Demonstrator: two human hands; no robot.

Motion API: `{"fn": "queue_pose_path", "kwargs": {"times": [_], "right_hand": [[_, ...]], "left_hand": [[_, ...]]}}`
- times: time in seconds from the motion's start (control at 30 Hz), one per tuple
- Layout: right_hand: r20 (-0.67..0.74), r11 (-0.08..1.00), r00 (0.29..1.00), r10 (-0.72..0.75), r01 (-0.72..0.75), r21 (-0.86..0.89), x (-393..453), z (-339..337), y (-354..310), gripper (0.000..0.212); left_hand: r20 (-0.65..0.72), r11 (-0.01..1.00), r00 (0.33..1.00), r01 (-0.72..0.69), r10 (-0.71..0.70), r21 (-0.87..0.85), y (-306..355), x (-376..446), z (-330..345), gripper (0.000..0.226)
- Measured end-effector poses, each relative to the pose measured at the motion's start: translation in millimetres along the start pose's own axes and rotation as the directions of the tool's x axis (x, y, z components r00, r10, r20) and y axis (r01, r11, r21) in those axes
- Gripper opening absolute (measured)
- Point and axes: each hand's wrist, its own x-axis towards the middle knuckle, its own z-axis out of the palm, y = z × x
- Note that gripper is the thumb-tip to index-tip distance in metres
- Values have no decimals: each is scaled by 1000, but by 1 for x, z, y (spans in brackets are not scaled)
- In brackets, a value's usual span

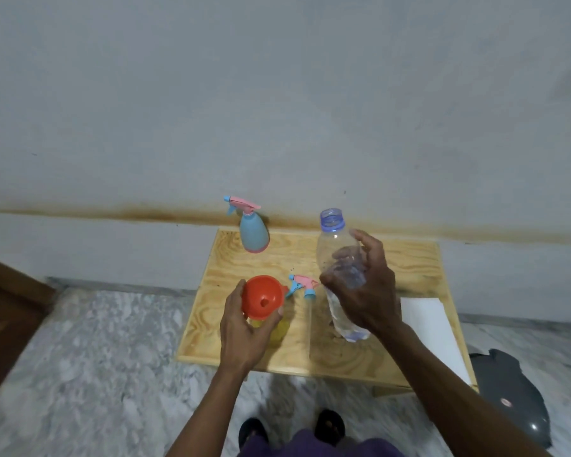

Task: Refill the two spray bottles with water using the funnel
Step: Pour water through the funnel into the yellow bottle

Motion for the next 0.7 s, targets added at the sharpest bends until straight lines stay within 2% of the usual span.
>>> {"fn": "queue_pose_path", "kwargs": {"times": [0.13, 0.3, 0.43, 0.7], "right_hand": [[257, 989, 963, -77, 107, -104, 1, 1, 0, 86], [477, 936, 879, -14, 179, -303, 7, -1, 10, 84], [553, 888, 832, -40, 284, -362, 10, 1, 16, 84], [638, 825, 770, -7, 364, -432, 10, 5, 22, 86]], "left_hand": [[62, 999, 997, -37, 35, 26, -1, 9, -7, 96], [144, 997, 988, -63, 55, 52, -1, 18, -14, 101], [191, 995, 980, -75, 60, 67, -2, 23, -19, 105], [244, 995, 967, -89, 75, 47, -1, 25, -24, 106]]}}
